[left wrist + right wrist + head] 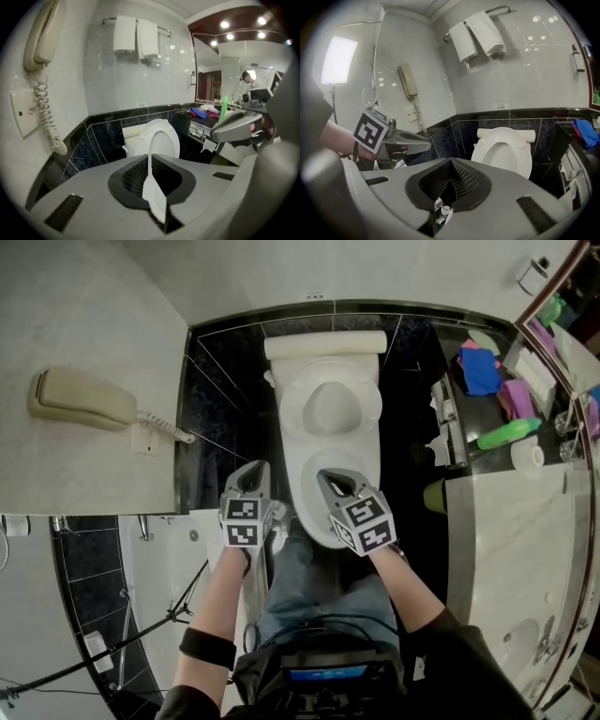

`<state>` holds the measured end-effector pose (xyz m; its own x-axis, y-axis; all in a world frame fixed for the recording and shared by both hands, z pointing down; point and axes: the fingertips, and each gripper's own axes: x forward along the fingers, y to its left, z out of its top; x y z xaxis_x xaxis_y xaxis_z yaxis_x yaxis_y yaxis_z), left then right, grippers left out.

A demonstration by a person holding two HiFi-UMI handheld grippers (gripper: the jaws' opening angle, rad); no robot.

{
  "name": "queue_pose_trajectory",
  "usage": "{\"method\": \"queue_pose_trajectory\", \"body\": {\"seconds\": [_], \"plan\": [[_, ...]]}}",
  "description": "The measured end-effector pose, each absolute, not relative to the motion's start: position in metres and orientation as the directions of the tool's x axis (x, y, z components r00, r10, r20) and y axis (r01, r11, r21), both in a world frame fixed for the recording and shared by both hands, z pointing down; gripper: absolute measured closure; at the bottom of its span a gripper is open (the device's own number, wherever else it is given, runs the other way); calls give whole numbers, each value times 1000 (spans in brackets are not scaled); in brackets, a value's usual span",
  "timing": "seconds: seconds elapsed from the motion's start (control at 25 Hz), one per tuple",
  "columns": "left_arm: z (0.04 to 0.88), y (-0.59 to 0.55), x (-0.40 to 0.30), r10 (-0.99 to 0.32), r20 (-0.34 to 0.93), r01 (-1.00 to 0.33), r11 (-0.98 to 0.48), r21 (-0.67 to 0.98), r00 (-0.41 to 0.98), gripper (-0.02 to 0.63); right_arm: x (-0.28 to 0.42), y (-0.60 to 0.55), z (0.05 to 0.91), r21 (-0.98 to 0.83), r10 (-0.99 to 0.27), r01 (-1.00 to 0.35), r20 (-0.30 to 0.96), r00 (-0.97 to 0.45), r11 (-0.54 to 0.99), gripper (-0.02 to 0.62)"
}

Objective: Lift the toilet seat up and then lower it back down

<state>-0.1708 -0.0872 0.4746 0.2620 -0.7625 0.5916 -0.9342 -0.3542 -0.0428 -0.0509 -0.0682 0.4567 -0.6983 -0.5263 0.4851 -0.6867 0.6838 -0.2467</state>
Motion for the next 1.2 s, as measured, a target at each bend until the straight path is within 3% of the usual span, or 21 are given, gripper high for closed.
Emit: {"method": "queue_pose_trajectory", "body": {"seconds": [0.24,0.36,0.6,0.84,1.2], "plan": [[540,-152,-192,-725,633,-892,-437,-119,271,499,-84,-119,521,-239,-509,-688,518,-687,685,594],[577,-184,-204,-720,647,-867,-465,-181,251,417,-101,-139,550,-248,-496,-684,528,-689,686,594],[627,-260,-214,-730,641,-782,-534,-322,235,367,-130,-177,604,-243,-481,-680,548,-684,691,594],[677,-318,-228,-711,676,-652,-608,-453,194,356,-160,-205,638,-247,-460,-667,558,-691,703,594],[723,-380,-231,-673,713,-503,-694,-515,198,356,-189,-230,661,-265,-437,-647,553,-709,715,594]]}}
